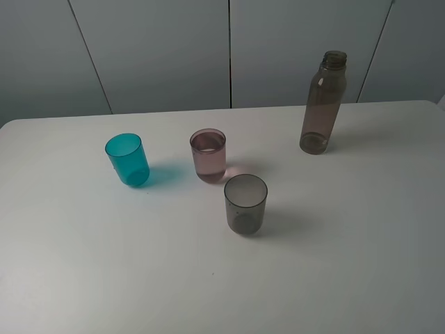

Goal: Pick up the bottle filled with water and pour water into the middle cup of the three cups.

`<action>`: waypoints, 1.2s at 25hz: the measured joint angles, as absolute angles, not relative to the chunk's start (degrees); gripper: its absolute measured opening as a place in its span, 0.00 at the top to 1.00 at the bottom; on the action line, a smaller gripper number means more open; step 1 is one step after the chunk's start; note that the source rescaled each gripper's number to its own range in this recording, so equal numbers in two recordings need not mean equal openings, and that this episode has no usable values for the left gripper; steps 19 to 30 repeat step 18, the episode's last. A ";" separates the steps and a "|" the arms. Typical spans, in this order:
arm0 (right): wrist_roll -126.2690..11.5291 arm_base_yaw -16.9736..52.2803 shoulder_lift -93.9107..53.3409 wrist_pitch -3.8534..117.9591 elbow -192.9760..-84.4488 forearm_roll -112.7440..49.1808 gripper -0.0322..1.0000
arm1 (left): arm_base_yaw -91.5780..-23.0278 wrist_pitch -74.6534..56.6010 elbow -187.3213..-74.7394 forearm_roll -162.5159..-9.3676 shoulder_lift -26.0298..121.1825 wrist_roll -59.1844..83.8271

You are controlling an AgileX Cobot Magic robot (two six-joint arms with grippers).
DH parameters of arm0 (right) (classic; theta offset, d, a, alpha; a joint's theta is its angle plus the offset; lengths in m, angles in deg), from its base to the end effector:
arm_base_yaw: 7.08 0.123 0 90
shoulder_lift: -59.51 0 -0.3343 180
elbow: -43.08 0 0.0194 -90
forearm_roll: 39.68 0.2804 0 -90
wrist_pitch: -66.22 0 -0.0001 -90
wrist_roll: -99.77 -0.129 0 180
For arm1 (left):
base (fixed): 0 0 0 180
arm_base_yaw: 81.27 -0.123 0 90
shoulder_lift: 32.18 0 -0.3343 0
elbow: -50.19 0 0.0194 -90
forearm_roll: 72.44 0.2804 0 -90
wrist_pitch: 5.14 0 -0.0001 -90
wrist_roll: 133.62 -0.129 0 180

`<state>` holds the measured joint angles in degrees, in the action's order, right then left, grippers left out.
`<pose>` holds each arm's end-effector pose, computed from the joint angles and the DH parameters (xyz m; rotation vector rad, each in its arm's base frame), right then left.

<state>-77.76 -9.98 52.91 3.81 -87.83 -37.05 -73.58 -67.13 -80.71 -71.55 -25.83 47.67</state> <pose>0.0025 0.0051 0.2748 0.0045 2.0604 -0.0029 0.0023 0.0015 0.2755 0.1134 2.0474 -0.0790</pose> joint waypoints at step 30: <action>-77.97 -9.98 52.91 3.81 -87.83 -37.05 0.44 | -73.58 -67.13 -80.71 -71.55 -25.83 47.67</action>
